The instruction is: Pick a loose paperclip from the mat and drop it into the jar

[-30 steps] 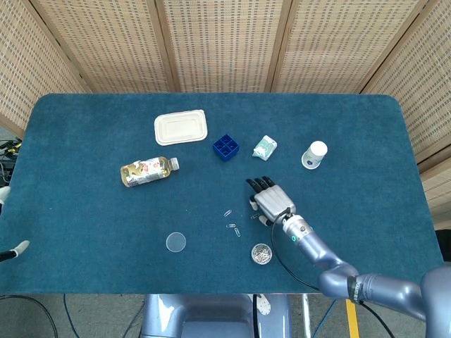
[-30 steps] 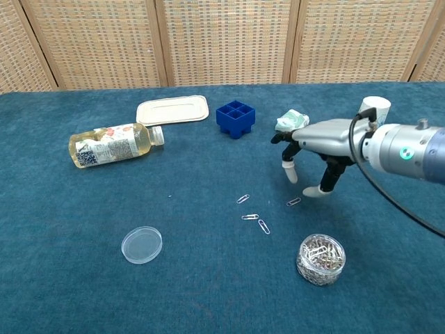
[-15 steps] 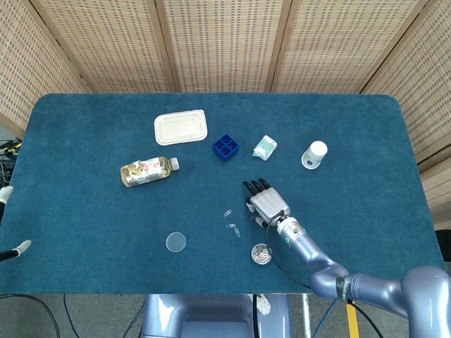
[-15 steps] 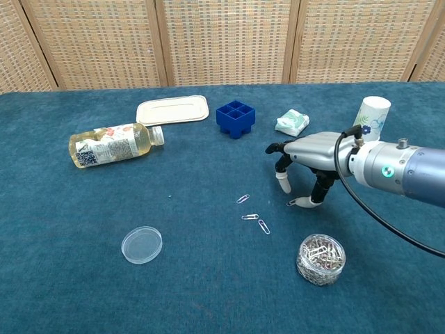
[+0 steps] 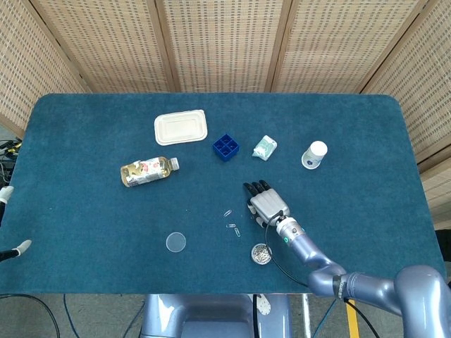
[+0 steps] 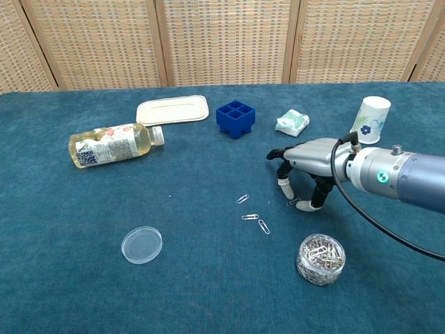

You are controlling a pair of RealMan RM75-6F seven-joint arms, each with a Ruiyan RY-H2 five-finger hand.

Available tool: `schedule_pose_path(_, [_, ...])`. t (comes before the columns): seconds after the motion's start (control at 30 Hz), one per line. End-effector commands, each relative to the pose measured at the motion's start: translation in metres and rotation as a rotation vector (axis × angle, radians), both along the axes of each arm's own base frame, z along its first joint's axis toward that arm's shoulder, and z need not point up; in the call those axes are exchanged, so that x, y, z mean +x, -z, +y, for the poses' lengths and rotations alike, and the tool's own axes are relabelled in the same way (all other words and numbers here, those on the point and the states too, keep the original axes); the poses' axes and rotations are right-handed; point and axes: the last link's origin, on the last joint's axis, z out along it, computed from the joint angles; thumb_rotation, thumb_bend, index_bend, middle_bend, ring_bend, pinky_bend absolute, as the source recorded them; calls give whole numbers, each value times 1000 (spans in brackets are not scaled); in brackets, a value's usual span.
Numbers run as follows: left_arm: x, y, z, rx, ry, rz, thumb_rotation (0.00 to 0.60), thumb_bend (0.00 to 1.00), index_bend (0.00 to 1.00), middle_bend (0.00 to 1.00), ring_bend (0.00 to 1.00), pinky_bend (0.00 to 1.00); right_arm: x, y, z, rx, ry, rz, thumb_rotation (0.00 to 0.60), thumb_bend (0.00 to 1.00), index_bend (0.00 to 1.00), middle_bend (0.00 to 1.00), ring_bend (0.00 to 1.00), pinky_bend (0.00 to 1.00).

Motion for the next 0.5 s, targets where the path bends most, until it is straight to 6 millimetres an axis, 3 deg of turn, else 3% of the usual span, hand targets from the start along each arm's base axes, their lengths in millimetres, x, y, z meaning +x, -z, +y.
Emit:
schedule_pose_path(0.03, [0,0,0,1,1,-1,600,4,0,0,0,0,-1,2,0,2,3,3,600,320,514,0,0,0])
schedule_pose_path(0.2, [0,0,0,1,2,-3,600,4,0,0,0,0,-3,3,0,5,8,11,600,331,527,0,0,0])
schedule_pose_path(0.5, [0,-1,0,0,4,-5,600,5,0,0,0,0,-4,3,3,11,2,12,600,411,660,0,0,0])
